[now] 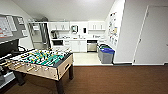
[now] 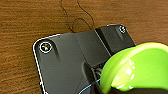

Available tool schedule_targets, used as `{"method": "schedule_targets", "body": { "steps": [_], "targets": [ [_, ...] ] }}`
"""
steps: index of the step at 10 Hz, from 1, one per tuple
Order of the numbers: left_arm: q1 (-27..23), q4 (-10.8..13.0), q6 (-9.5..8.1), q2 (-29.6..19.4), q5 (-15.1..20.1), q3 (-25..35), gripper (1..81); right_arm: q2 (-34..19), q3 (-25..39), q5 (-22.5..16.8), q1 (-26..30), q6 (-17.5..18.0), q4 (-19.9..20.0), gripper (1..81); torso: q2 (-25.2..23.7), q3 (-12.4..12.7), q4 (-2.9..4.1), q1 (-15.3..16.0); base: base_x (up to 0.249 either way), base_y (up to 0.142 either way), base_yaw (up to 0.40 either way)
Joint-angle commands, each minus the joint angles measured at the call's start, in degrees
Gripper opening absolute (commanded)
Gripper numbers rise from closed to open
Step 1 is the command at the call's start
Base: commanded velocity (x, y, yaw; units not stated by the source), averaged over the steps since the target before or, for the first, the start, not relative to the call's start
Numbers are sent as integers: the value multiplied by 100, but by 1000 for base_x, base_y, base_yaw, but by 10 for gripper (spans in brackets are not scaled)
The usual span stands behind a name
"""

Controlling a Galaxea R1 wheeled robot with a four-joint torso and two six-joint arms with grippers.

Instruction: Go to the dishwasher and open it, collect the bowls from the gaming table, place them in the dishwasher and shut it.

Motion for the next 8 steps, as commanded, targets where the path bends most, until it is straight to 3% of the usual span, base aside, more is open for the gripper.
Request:
{"method": "schedule_targets", "body": {
  "steps": [1, 6, 8],
  "targets": [
    [-281, 67, 4, -83, 137, 9, 10, -47, 11, -163, 289, -17, -43, 10, 0, 0, 0, 0, 139, -85, 0],
    [-281, 67, 4, -65, 155, 9, 10, -56, 11, -146, 289, -17, -43, 10, 2, 0, 0, 2, 140, -81, 0],
    [-281, 67, 4, -74, 155, 9, 10, -56, 11, -146, 289, -17, -43, 10, 0, 0, 0, 0, 141, -31, 0]
  ]
}}
